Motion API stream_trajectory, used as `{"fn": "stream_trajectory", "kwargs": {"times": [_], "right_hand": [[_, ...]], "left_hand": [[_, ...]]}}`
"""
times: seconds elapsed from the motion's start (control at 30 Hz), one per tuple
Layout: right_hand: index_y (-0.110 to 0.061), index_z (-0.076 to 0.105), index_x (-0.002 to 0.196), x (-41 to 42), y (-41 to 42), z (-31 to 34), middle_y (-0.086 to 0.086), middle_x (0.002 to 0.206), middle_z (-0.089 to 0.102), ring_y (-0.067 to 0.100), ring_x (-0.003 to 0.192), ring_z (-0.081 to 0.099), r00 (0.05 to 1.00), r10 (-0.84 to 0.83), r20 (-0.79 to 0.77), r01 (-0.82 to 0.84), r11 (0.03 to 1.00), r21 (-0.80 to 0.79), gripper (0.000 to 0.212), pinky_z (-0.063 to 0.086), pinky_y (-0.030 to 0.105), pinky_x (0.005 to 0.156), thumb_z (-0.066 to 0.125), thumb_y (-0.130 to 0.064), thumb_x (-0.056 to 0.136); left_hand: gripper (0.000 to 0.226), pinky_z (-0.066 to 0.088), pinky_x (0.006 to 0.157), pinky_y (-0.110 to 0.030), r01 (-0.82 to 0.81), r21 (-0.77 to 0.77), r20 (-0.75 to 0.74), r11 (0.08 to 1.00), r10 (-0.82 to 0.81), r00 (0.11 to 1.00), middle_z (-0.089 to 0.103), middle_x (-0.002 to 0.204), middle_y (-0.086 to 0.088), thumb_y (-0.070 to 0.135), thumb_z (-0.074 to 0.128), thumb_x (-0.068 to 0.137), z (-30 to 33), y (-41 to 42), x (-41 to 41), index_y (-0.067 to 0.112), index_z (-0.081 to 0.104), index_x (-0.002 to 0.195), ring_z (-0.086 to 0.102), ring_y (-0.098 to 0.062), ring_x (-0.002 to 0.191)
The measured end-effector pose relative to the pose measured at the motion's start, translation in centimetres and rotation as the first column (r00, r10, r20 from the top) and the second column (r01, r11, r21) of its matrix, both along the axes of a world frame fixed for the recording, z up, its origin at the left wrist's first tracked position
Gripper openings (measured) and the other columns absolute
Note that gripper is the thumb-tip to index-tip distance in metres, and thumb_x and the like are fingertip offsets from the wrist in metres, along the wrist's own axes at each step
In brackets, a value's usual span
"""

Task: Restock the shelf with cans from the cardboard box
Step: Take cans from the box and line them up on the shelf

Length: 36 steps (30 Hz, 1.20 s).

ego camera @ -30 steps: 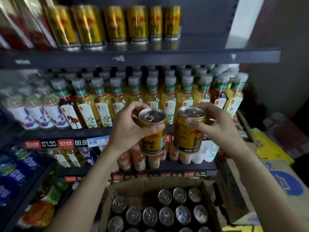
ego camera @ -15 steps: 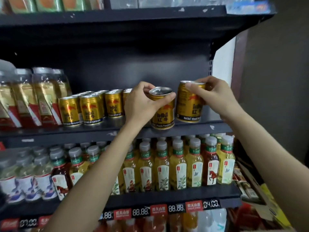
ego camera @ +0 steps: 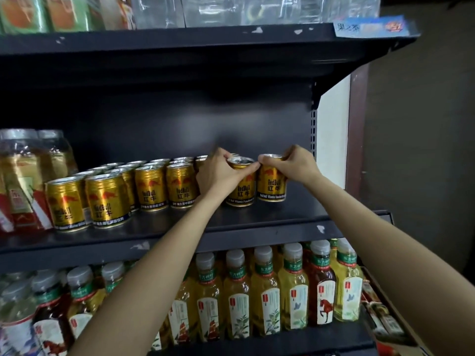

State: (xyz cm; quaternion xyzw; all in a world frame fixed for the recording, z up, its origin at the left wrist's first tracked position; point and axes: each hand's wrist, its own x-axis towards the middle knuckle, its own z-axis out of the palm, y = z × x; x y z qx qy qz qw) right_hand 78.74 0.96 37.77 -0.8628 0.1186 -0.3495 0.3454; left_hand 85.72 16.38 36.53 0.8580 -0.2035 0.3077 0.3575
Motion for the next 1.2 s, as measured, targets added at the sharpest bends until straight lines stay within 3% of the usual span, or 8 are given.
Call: {"fn": "stream_trajectory", "kwargs": {"times": [0.1,0.23,0.33,0.5,0.7,1.03,1.2], "right_hand": [[-0.006,0.053,0.105,0.9,-0.2,-0.7,0.01,0.102,0.065,0.025,0.087,0.066,0.999,0.025,-0.035,-0.026,0.999,-0.029,0.074,0.053,0.034,0.068,0.071,-0.065,0.064],[-0.007,0.04,0.131,-0.1,-1.3,-1.6,0.012,0.127,0.056,0.026,0.111,0.058,0.963,0.251,-0.099,-0.247,0.968,0.054,0.078,0.054,0.041,0.09,0.079,-0.036,0.07],[-0.008,0.038,0.134,-0.3,-1.4,-2.7,0.012,0.131,0.054,0.027,0.114,0.056,0.953,0.273,-0.131,-0.27,0.962,0.04,0.079,0.053,0.042,0.092,0.08,-0.026,0.07],[-0.009,0.04,0.133,1.2,1.0,-2.6,0.011,0.132,0.055,0.028,0.116,0.056,0.983,0.159,-0.087,-0.166,0.982,-0.086,0.084,0.049,0.041,0.095,0.081,-0.039,0.066],[-0.009,0.041,0.126,3.3,3.9,-2.5,0.012,0.126,0.058,0.031,0.113,0.056,0.993,0.08,-0.085,-0.091,0.987,-0.133,0.082,0.047,0.039,0.09,0.082,-0.044,0.064],[-0.008,0.036,0.129,4.2,4.4,-2.4,0.013,0.126,0.056,0.03,0.112,0.056,0.982,0.137,-0.127,-0.157,0.974,-0.164,0.081,0.044,0.032,0.082,0.079,-0.042,0.069],[-0.007,0.031,0.136,3.6,3.9,-2.7,0.012,0.134,0.051,0.028,0.122,0.051,0.945,0.277,-0.175,-0.297,0.95,-0.098,0.079,0.045,0.037,0.098,0.076,-0.034,0.075]], "left_hand": [[0.079,0.045,0.083,-0.032,0.061,0.091,-0.105,0.994,-0.052,0.993,0.055,0.126,-0.003,0.076,0.058,0.066,0.0,1.1,1.0,0.017,0.051,0.118,0.053,-0.022,0.113],[0.077,0.035,0.099,-0.031,0.226,0.3,0.038,0.927,-0.248,0.968,0.04,0.14,0.0,0.06,0.068,0.071,0.5,3.2,0.7,0.022,0.042,0.132,0.039,-0.017,0.127],[0.069,0.032,0.103,-0.031,0.226,0.454,0.095,0.862,-0.3,0.949,0.042,0.141,0.004,0.051,0.071,0.074,0.3,4.1,0.5,0.027,0.044,0.132,0.039,-0.015,0.13],[0.063,0.035,0.104,-0.037,0.128,0.46,0.191,0.878,-0.238,0.952,0.053,0.134,0.0,0.054,0.068,0.075,0.1,5.2,0.8,0.023,0.052,0.128,0.045,-0.02,0.125],[0.07,0.023,0.113,-0.039,-0.02,0.497,0.218,0.867,-0.102,0.97,0.045,0.144,-0.004,0.055,0.064,0.078,-0.2,7.0,1.4,0.021,0.045,0.136,0.03,-0.028,0.138],[0.071,0.022,0.113,-0.037,-0.065,0.53,0.212,0.846,-0.058,0.976,0.04,0.147,-0.007,0.051,0.06,0.083,-0.1,7.4,1.2,0.016,0.038,0.14,0.029,-0.028,0.139],[0.069,0.016,0.114,-0.034,-0.09,0.541,0.243,0.836,-0.053,0.969,0.037,0.149,-0.007,0.048,0.056,0.088,-0.2,7.4,0.5,0.017,0.031,0.144,0.028,-0.026,0.139]]}}
